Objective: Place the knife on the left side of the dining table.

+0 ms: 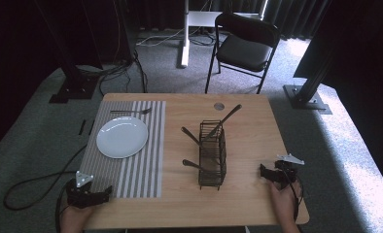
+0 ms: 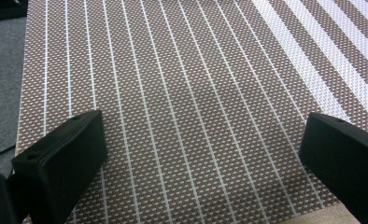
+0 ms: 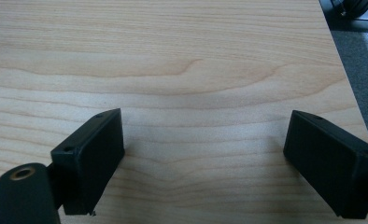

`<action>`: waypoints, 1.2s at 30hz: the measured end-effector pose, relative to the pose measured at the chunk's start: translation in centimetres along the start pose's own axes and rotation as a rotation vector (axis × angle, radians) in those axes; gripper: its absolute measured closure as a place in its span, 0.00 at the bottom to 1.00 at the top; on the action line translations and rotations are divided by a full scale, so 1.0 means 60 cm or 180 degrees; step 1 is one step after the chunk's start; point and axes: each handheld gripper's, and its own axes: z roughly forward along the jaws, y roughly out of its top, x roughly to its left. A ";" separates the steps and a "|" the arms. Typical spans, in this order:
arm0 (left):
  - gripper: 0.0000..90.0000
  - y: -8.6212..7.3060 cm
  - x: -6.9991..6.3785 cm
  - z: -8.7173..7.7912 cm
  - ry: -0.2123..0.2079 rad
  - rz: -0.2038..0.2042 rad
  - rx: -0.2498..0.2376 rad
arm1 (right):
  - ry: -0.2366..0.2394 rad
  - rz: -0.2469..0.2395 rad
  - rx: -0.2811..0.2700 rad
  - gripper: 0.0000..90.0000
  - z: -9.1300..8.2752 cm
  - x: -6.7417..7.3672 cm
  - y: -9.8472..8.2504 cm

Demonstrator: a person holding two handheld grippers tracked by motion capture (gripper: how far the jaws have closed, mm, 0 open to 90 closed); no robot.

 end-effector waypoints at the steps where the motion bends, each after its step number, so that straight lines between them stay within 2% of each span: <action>1: 0.01 0.000 0.000 0.000 0.0000 0.0000 -0.0001 | 0.0000 -0.0001 0.0000 0.13 0.000 0.000 0.000; 17: 0.01 0.001 0.001 0.000 -0.0016 0.0014 0.0019 | -0.0007 0.0014 0.0006 0.13 -0.001 0.000 0.000; 31: 0.02 0.004 0.004 -0.002 -0.0064 0.0092 0.0075 | -0.0007 0.0013 0.0005 0.13 -0.001 0.000 -0.001; 33: 0.02 0.005 0.004 -0.002 -0.0063 0.0070 0.0074 | -0.0007 0.0013 0.0005 0.13 -0.001 0.000 -0.001; 34: 0.02 0.006 0.005 -0.003 -0.0145 0.0023 0.0055 | -0.0007 0.0013 0.0005 0.13 -0.001 0.000 -0.001; 36: 0.02 0.009 0.003 -0.006 -0.0124 0.0040 0.0043 | -0.0007 0.0013 0.0005 0.13 -0.001 0.000 -0.001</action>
